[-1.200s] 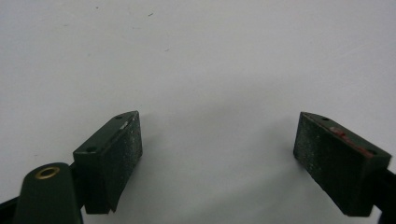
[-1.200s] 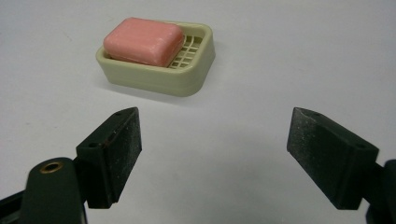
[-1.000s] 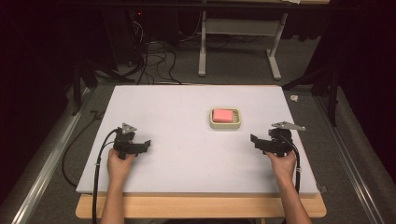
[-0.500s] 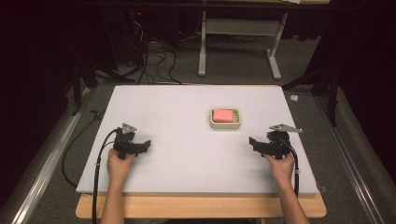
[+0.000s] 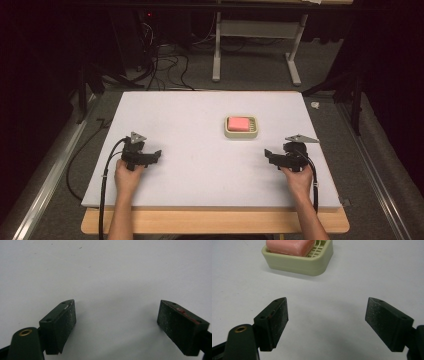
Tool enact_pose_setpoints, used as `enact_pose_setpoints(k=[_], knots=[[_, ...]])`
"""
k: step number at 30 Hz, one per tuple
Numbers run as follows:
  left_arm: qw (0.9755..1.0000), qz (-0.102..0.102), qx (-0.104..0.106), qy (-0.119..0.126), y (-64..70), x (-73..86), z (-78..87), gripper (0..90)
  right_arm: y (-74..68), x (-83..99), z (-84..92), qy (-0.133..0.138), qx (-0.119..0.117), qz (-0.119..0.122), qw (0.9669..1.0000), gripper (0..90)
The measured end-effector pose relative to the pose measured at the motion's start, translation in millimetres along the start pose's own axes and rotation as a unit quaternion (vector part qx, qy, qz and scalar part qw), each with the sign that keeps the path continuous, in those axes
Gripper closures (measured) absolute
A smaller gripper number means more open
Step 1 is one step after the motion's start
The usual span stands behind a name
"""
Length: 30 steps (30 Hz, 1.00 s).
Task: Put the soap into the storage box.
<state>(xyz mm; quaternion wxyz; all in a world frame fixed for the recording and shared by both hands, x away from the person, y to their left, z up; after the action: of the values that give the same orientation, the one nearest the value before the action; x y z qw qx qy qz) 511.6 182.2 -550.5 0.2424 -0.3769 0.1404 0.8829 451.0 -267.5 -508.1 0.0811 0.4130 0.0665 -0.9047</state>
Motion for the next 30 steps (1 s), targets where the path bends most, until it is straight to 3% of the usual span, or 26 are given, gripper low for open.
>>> enact_pose_setpoints(k=[8,30], knots=[[1.0000,0.000,0.000,0.000,0.0,0.0,0.0,15.9,-4.5,5.0,-8.6,-0.012,0.005,0.017,0.9998,19.4],[1.0000,0.000,0.000,0.000,0.0,0.0,0.0,15.9,-9.5,20.7,-29.4,-0.041,0.016,0.032,0.9985,19.6]])
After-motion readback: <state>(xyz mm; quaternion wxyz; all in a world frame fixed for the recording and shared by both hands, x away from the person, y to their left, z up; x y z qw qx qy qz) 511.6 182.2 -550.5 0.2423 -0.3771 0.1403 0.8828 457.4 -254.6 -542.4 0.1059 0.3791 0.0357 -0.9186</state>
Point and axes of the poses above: each handheld gripper's, and its own axes: z roughly backward along the jaws, x roughly out of its underside, y roughly to its right, the point moved 9 cm from there along -z, roughly forward along the jaws, and after that the axes turned 5 degrees about x, right-handed, at the moved point
